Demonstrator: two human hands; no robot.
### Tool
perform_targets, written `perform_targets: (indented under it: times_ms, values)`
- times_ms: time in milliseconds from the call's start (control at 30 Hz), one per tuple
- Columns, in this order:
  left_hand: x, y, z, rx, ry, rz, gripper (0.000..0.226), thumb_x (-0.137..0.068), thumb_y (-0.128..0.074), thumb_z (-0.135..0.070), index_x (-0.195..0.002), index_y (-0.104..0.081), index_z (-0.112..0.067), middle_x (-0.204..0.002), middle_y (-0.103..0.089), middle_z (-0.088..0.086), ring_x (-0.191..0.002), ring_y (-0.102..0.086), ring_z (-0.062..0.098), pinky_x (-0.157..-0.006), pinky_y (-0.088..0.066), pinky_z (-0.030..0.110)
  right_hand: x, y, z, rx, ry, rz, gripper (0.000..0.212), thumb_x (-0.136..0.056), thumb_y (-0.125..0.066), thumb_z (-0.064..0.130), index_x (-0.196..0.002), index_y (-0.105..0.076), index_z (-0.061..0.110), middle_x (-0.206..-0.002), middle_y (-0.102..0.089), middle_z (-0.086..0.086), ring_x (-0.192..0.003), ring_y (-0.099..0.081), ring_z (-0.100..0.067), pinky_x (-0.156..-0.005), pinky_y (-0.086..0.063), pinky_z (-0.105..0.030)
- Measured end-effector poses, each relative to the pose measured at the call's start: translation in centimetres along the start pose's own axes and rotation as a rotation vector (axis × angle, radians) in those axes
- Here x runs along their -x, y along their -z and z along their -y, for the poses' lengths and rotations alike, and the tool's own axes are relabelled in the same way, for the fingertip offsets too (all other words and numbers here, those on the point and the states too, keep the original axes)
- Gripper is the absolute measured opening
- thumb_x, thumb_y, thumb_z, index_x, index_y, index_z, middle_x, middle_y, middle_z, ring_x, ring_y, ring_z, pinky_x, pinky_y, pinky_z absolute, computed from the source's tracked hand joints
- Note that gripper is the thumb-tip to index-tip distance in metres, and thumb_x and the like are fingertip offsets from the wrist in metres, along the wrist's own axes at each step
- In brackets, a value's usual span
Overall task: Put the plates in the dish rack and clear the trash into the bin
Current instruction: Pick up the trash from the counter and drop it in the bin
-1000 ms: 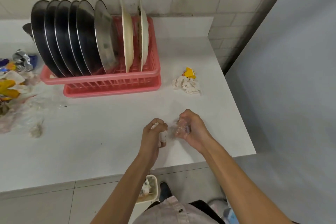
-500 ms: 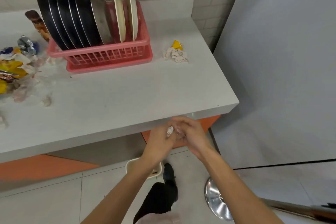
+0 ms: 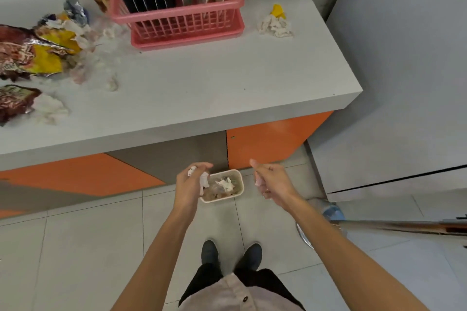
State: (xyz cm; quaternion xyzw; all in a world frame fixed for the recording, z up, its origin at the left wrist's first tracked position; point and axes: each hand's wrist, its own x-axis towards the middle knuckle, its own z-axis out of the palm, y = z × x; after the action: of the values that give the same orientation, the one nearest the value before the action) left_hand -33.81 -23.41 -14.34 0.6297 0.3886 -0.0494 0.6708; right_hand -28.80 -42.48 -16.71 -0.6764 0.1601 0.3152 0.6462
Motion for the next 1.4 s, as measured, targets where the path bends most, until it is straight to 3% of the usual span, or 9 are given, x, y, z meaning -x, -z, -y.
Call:
perform_targets:
  times_ms: [167, 333, 433, 700, 900, 967, 1067, 1200, 1400]
  values:
    - [-3.3, 5.0, 4.1, -0.026, 0.116, 0.015, 0.032, -0.099, -0.051, -0.027, -0.074, -0.061, -0.010, -0.061, -0.053, -0.001, -0.053, -0.041, 0.013, -0.046, -0.033, 0.022, -1.3, -4.1, -1.7, 0.023, -0.137, -0.082, 0.054, -0.090, -0.063, 0.050, -0.052, -0.039, 0.019, -0.045, -0.033, 0.004, -0.039, -0.023, -0.011, -0.041, -0.016, -0.019]
    - [-7.2, 7.1, 8.2, -0.025, 0.208, 0.001, 0.038, -0.099, -0.052, -0.036, -0.070, -0.053, -0.012, -0.063, -0.047, 0.003, -0.058, -0.045, 0.016, -0.054, -0.054, 0.030, -4.2, -5.3, -4.9, 0.087, -0.119, -0.032, 0.022, -0.075, -0.066, 0.028, -0.062, -0.050, 0.020, -0.061, -0.041, 0.004, -0.052, -0.034, -0.012, -0.051, -0.028, -0.026]
    - [-9.7, 7.0, 11.0, -0.060, 0.202, 0.017, 0.031, -0.098, -0.055, -0.032, -0.073, -0.051, -0.015, -0.071, -0.043, 0.003, -0.064, -0.042, 0.016, -0.050, -0.045, 0.028, -6.5, -4.6, -7.9, 0.200, -0.135, -0.008, 0.017, -0.061, -0.053, 0.017, -0.076, -0.044, 0.018, -0.076, -0.045, 0.005, -0.068, -0.041, -0.012, -0.063, -0.036, -0.029]
    - [-19.4, 3.0, 21.4, -0.267, 0.199, 0.226, 0.026, -0.084, -0.046, 0.013, -0.080, -0.042, -0.012, -0.069, -0.040, -0.003, -0.063, -0.032, 0.012, -0.051, -0.026, 0.022, -19.1, -2.7, -20.3, 0.472, -0.071, 0.078, 0.037, -0.083, -0.049, -0.015, -0.076, -0.041, 0.021, -0.085, -0.048, 0.003, -0.072, -0.045, -0.014, -0.067, -0.038, -0.030]
    - [-30.0, -1.2, 30.1, -0.292, 0.358, 0.167, 0.019, -0.100, -0.044, -0.015, -0.083, -0.051, -0.016, -0.058, -0.049, 0.004, -0.043, -0.040, 0.016, -0.043, -0.037, 0.021, -28.2, -2.6, -28.4, 0.587, 0.130, 0.059, 0.036, -0.086, -0.057, -0.010, -0.072, -0.049, 0.022, -0.086, -0.059, -0.009, -0.080, -0.056, -0.023, -0.073, -0.040, -0.014]
    - [-31.8, -2.4, 32.7, -0.353, 0.244, 0.207, 0.016, -0.101, -0.047, -0.021, -0.092, -0.058, -0.014, -0.077, -0.061, 0.014, -0.060, -0.054, 0.029, -0.068, -0.051, 0.030, -31.2, -2.5, -31.2, 0.668, 0.172, 0.086, 0.021, -0.088, -0.056, -0.005, -0.081, -0.057, 0.015, -0.085, -0.059, -0.010, -0.082, -0.057, -0.026, -0.074, -0.043, -0.023]
    - [-35.3, -3.5, 37.0, -0.542, -0.056, 0.405, 0.010, -0.100, -0.050, -0.006, -0.100, -0.059, -0.010, -0.097, -0.060, 0.003, -0.093, -0.058, 0.021, -0.072, -0.045, 0.009, -35.8, -2.4, -34.8, 0.751, 0.251, 0.103, 0.015, -0.088, -0.055, -0.003, -0.098, -0.063, 0.005, -0.084, -0.060, -0.006, -0.077, -0.054, -0.020, -0.066, -0.039, -0.015]
    - [-42.8, -4.3, 43.1, -1.203, -0.422, 0.593, 0.031, -0.097, -0.050, -0.012, -0.126, -0.060, -0.011, -0.131, -0.050, 0.013, -0.116, -0.051, 0.030, -0.094, -0.042, 0.035, -41.4, -2.8, -38.3, 0.793, 0.387, 0.084, 0.013, -0.089, -0.052, -0.004, -0.092, -0.062, 0.003, -0.077, -0.061, -0.004, -0.072, -0.052, -0.021, -0.061, -0.035, -0.005]
    - [-49.9, -5.1, 49.8, -1.592, -0.627, 0.805, 0.044, -0.098, -0.047, -0.032, -0.141, -0.044, -0.026, -0.143, -0.035, 0.005, -0.128, -0.038, 0.026, -0.104, -0.040, 0.040, -47.9, -2.8, -43.6, 0.830, 0.471, 0.123, 0.005, -0.095, -0.053, 0.009, -0.096, -0.058, 0.012, -0.089, -0.063, -0.005, -0.079, -0.056, -0.021, -0.064, -0.040, -0.017]
